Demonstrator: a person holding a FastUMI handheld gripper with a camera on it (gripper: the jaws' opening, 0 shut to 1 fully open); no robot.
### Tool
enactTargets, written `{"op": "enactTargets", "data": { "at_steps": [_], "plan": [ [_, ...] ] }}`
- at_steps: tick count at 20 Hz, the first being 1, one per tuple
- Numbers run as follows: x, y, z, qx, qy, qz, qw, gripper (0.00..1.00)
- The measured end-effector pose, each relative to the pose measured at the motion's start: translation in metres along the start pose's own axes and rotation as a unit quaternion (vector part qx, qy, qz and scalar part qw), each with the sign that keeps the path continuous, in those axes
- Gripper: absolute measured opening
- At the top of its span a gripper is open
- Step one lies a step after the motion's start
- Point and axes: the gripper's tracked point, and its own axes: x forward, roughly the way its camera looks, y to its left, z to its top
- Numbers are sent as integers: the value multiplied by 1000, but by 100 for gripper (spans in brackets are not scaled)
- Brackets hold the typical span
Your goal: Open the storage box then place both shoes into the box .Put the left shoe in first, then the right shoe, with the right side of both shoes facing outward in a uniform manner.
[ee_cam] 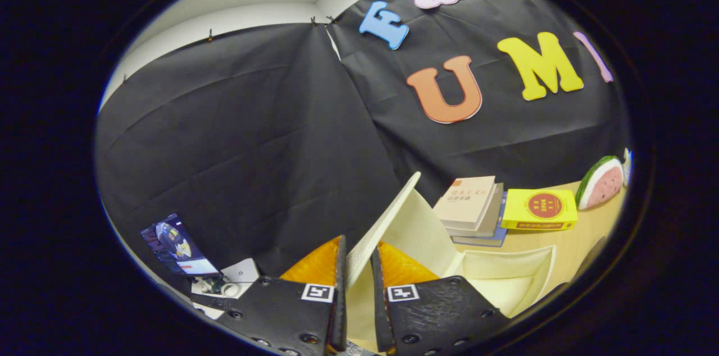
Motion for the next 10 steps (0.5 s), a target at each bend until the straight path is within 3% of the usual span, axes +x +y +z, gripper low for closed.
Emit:
{"op": "enactTargets", "data": {
  "at_steps": [6,8,10],
  "plan": [
    [6,23,2,-41,-25,15,999,78],
    [2,26,3,-51,-34,16,998,86],
    [-4,21,7,-60,-50,5,997,86]
  ]
}}
